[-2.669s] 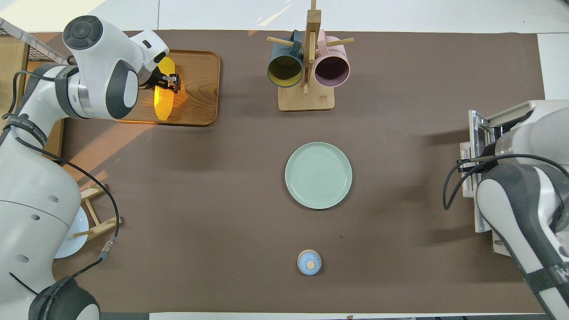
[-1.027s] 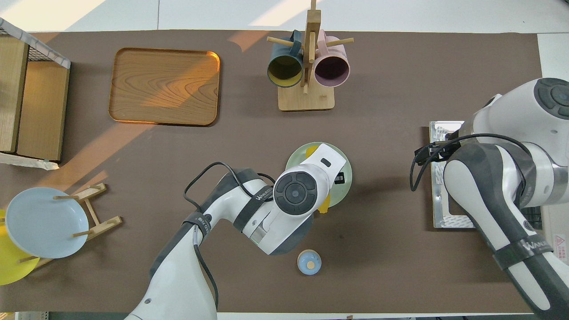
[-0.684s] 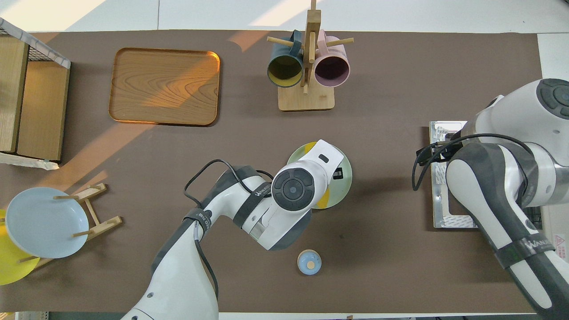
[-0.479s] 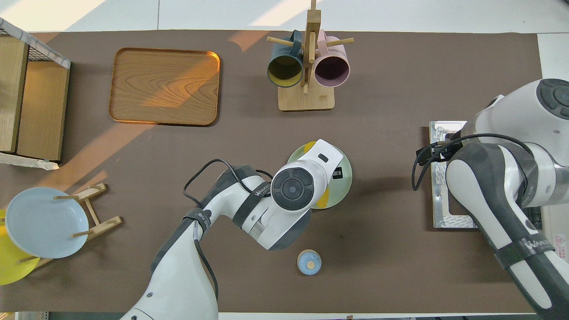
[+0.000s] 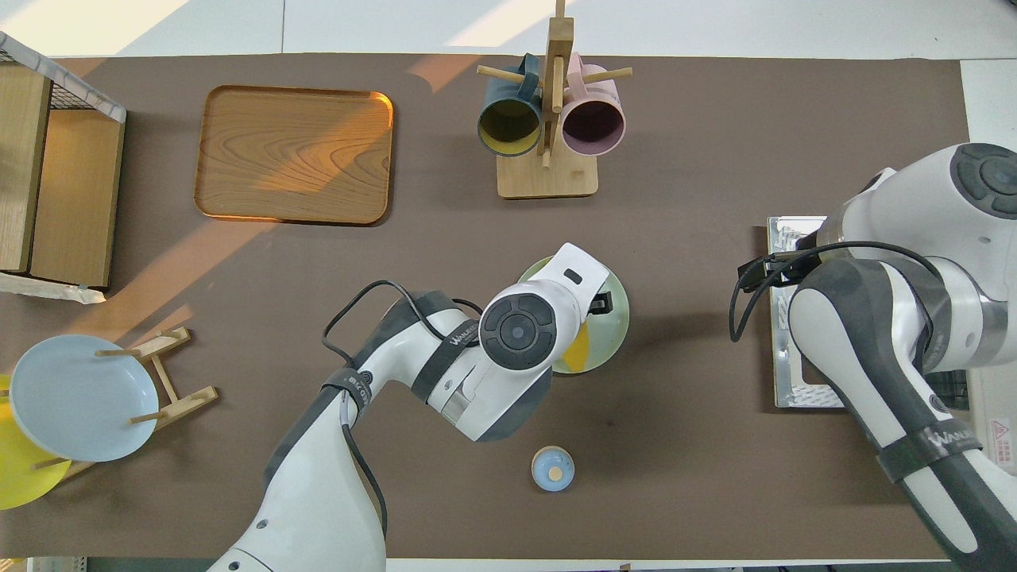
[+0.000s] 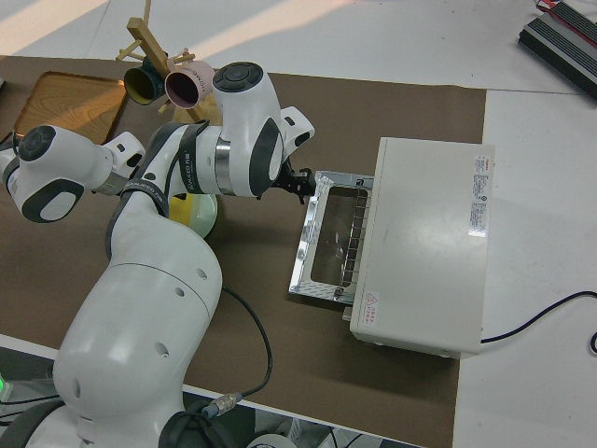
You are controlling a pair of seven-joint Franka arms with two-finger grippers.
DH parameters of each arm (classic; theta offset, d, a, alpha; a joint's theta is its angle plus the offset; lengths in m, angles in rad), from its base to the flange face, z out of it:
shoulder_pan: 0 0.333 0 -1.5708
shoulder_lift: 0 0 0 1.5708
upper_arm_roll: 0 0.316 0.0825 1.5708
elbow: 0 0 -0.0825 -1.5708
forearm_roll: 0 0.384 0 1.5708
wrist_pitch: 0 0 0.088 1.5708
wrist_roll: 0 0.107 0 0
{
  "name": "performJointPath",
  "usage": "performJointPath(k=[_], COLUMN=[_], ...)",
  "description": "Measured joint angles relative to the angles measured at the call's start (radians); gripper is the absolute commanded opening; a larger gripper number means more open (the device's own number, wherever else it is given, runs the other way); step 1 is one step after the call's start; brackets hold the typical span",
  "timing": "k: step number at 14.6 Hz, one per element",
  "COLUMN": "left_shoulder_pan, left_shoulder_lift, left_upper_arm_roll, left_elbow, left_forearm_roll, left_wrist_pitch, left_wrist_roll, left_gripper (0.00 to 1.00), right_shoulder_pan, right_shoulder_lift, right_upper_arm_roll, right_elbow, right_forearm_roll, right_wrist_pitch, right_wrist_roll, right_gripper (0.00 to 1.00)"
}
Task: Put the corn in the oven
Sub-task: 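Lower the corn onto the green plate and open the left gripper, then withdraw the left gripper while the right gripper reaches the corn on the plate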
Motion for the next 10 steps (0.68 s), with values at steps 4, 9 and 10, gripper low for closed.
performJointPath(k=[4,9,10], left_shoulder_pan=[0.123,0.285,0.318], left_shoulder_lift=[-0.123,-0.186,-0.187], left_upper_arm_roll=[0.004,0.007,0.008], left_elbow=[0.061,0.155,0.172], left_forearm_roll=[0.0,0.0,0.0], left_wrist_pitch=[-0.254,-0.505,-0.537], left_wrist_roll=[0.177,0.401,0.449], left_gripper=[1.0,1.0,1.0], right_shoulder_pan=[0.076,0.334,0.395], right_shoulder_lift=[0.0,0.053,0.078], right_upper_arm_roll=[0.002,0.007,0.009], right_elbow=[0.0,0.026,0.06], right_forearm_roll=[0.035,0.044,0.044], right_wrist_pitch=[0.031,0.149,0.149], right_wrist_roll=[0.046,0.348,0.42], right_gripper=[1.0,1.0,1.0])
